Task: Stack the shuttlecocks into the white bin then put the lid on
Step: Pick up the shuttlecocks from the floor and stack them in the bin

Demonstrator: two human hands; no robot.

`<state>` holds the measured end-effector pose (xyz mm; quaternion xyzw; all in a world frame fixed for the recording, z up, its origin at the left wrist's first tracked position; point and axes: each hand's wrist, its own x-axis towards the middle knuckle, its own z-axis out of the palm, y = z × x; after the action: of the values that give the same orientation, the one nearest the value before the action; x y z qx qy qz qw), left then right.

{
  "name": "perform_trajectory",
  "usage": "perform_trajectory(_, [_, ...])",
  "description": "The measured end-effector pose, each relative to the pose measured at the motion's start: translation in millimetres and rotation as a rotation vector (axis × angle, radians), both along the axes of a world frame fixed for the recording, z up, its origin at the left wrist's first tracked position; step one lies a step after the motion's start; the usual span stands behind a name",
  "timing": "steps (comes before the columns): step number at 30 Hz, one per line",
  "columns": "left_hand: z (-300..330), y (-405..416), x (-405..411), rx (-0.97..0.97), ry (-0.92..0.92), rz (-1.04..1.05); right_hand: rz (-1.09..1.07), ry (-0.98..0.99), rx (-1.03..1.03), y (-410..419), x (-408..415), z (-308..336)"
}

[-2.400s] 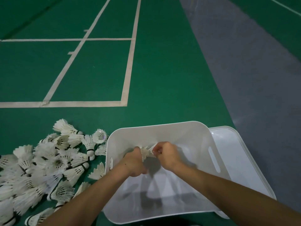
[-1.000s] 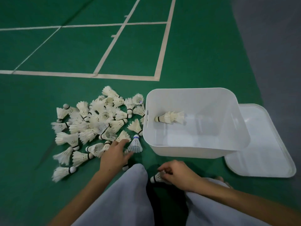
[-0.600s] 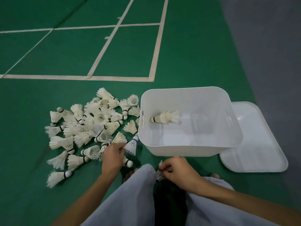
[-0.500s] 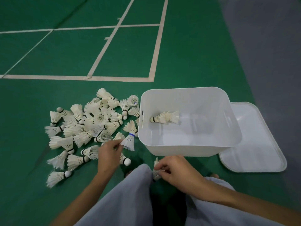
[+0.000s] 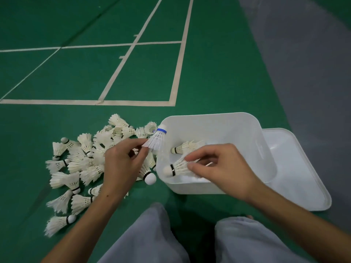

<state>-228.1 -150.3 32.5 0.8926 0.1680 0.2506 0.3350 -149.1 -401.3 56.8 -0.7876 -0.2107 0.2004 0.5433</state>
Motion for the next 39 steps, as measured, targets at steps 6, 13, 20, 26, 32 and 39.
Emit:
perform_trajectory(6, [6,-30,51,0.143,0.057,-0.157,-0.236,-0.128,-0.326,-41,77,-31])
perform_trajectory(13, [-21,-61,105,0.335,0.571,-0.242,-0.180,-0.204,-0.677,-21,122,-97])
perform_trajectory(20, [-64,-69,139,0.441,0.954,-0.406,-0.132,-0.110,-0.688,12,152,-125])
perform_trajectory(26, [-76,-61,155,0.413,1.046,-0.411,-0.146,0.039,-0.666,27,166,-138])
perform_trajectory(32, [-79,-56,166,0.345,1.042,-0.396,-0.168,0.174,-0.584,31,173,-150])
perform_trajectory(39, [-81,-58,171,0.304,1.005,-0.395,-0.108,0.317,-0.432,21,179,-144])
